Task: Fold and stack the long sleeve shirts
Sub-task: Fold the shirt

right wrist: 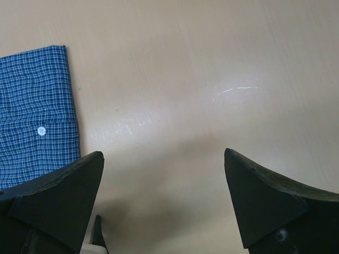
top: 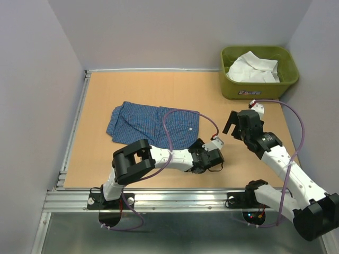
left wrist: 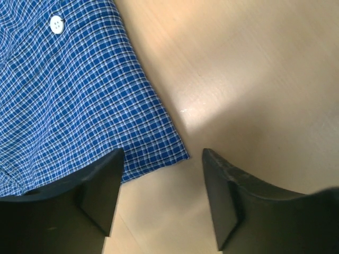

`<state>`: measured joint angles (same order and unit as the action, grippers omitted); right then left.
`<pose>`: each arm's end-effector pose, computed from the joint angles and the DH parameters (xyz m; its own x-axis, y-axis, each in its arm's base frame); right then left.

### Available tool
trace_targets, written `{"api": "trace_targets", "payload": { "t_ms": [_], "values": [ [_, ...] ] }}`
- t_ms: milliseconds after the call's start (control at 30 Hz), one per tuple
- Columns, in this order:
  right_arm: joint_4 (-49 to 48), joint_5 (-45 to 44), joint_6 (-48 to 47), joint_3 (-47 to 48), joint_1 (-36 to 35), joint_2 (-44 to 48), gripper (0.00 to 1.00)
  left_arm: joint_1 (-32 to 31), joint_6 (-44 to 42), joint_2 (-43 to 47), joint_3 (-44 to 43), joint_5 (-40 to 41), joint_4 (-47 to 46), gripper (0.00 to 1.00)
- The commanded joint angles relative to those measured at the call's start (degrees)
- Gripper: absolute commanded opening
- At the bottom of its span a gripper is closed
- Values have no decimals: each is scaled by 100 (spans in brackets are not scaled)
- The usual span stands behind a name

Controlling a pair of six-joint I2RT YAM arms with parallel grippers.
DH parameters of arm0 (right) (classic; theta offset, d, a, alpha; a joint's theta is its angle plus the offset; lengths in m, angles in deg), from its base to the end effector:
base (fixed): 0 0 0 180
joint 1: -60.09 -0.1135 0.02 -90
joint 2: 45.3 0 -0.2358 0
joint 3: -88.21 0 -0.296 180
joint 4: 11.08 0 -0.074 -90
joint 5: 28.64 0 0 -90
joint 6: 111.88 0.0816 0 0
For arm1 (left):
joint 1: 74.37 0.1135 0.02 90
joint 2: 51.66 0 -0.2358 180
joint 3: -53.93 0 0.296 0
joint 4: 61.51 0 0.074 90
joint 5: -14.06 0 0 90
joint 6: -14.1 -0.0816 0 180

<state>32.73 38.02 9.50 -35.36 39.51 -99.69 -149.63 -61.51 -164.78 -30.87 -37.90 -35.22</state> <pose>0.2825 0.0715 0.2165 -0.5564 0.3018 -0.7742 0.2854 0.9445 0.1630 0.1639 -0.4255 0.0772 -0.3676 0.6281 -0.6858 0.5983 0.7243 0.3427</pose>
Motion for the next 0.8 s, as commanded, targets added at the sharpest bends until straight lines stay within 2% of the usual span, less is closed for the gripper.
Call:
{"api": "trace_targets", "payload": {
  "t_ms": [0, 33, 100, 267, 333, 400, 600, 767],
  "values": [
    [-188, 258, 140, -140, 45, -1, 100, -15, -59, -166, -231, 168, 237, 65],
    [-249, 407, 149, -166, 45, -36, 100, -15, -42, -175, -222, 186, 255, 53],
    [-451, 662, 211, -254, 45, -63, 100, -6, -33, -166, -240, 204, 264, 37],
    [-882, 1163, 448, -456, 45, -186, 100, 90, 2, -158, -275, 282, 290, 17],
    [-1041, 1304, 545, -500, 45, -256, 100, 152, 37, -123, -284, 309, 308, 4],
    [-1146, 1471, 615, -553, 45, -291, 100, 231, 72, -9, -275, 300, 282, 0],
    [-1821, 2182, 957, -649, 124, -528, 100, 240, 55, 580, -222, -200, 115, 0],
    [-2709, 3184, 1309, -711, 186, -1370, 100, 249, 143, 993, -178, -464, 53, 0]
  ]
}}
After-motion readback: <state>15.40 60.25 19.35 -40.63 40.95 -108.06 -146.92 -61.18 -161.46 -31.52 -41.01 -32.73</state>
